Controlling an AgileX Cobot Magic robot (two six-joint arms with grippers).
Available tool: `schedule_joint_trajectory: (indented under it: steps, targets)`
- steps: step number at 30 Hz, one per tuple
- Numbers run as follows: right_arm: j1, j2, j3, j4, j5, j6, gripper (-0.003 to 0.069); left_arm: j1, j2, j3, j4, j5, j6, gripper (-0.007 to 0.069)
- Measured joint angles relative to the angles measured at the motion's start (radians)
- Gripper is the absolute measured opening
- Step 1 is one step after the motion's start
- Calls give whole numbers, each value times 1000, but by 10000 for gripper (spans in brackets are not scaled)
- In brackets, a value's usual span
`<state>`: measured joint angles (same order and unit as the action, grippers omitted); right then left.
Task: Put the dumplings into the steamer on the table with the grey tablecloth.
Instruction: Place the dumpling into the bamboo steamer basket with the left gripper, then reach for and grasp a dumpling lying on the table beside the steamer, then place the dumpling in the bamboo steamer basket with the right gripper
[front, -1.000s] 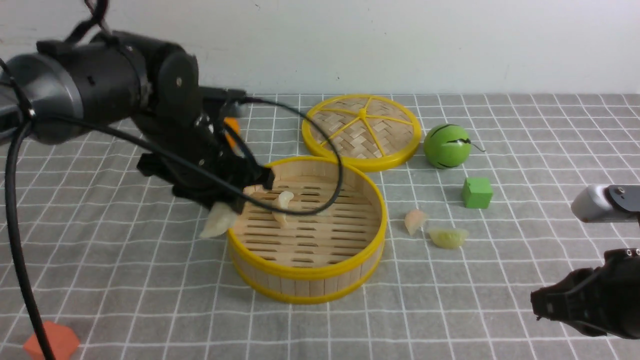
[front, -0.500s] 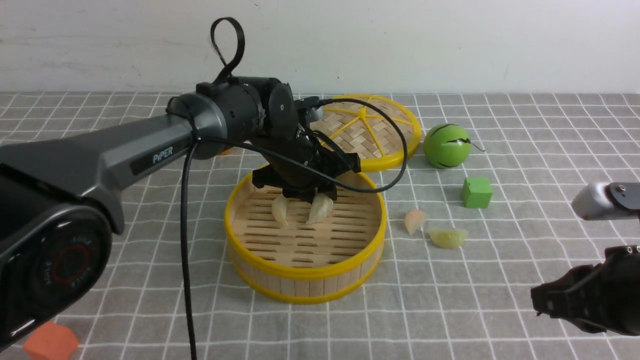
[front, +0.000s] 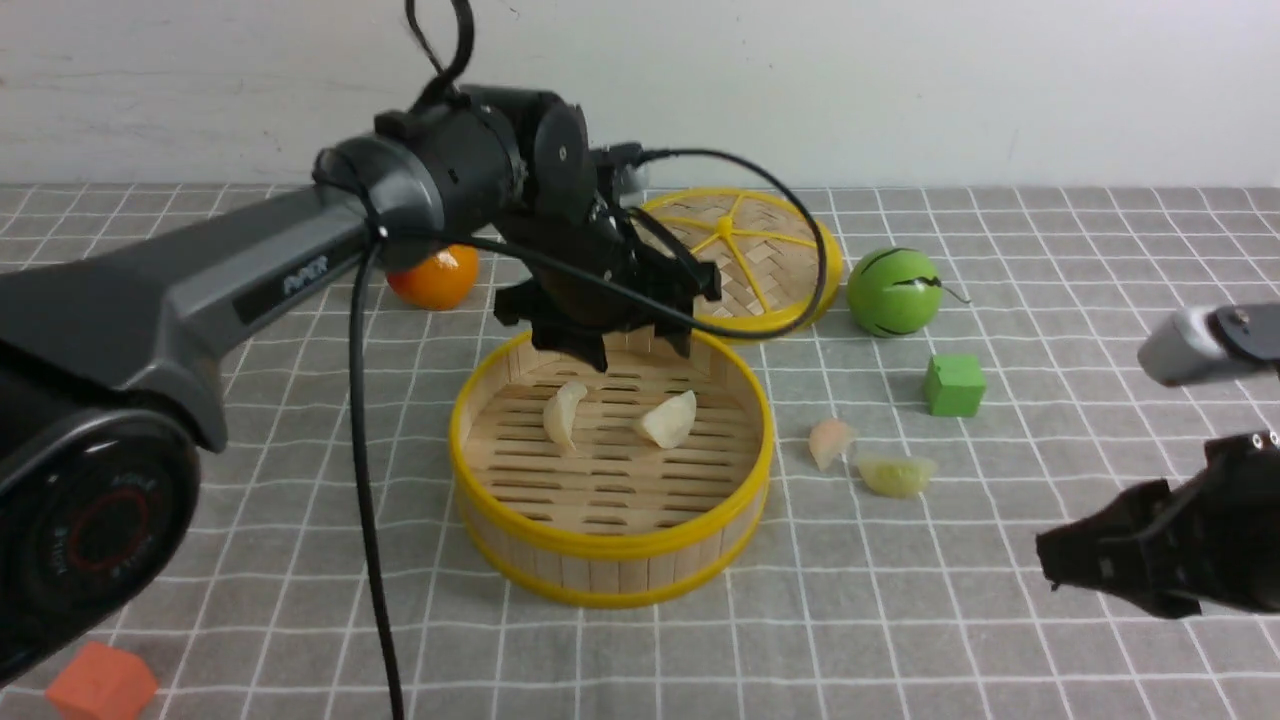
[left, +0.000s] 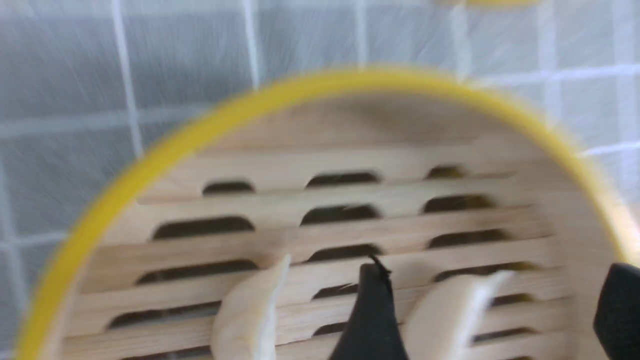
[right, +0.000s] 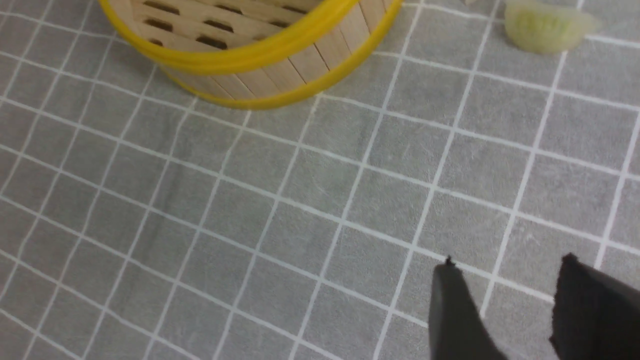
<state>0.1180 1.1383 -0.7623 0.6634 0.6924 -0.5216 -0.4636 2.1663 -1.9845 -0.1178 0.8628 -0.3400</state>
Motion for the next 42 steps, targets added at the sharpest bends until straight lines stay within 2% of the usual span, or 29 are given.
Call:
schedule_joint_trajectory:
  steps: [3,6,9,11,13,14,17,23,29,33,36,39,42]
  targets:
    - [3,94,-96,0,37,-9,392,0,-111,-17,64,44,4,505]
    - [20,200,-170,-11,25,-50,412,0,-203,-19,106,119,35,446]
    - [47,357,-278,-16,-24,-123,418,0,-328,-20,128,272,94,340]
    - [53,481,-373,-18,-52,-164,419,0,-418,-18,118,354,131,239]
    - [53,534,-428,-27,-54,-176,419,0,-471,-7,118,371,140,180]
    - [53,615,-499,-59,-52,-182,419,0,-533,32,118,379,151,111]
    - [53,735,-591,-145,-26,-184,419,0,-657,153,118,380,170,-8]
    - [53,898,-672,-269,-5,-186,391,0,-932,534,118,380,175,-14]
    - [53,928,-683,-274,51,-192,198,0,-1209,873,169,335,174,-14]
    - [53,917,-688,-275,114,-188,201,0,-1378,1051,239,295,122,-14]
    - [53,880,-712,-272,227,-123,201,0,-1524,1213,323,244,30,-14]
    - [86,804,-765,-185,286,-37,201,0,-1659,1382,401,151,-74,-14]
    - [155,752,-800,-78,268,-26,201,0,-1753,1512,445,42,-143,-14]
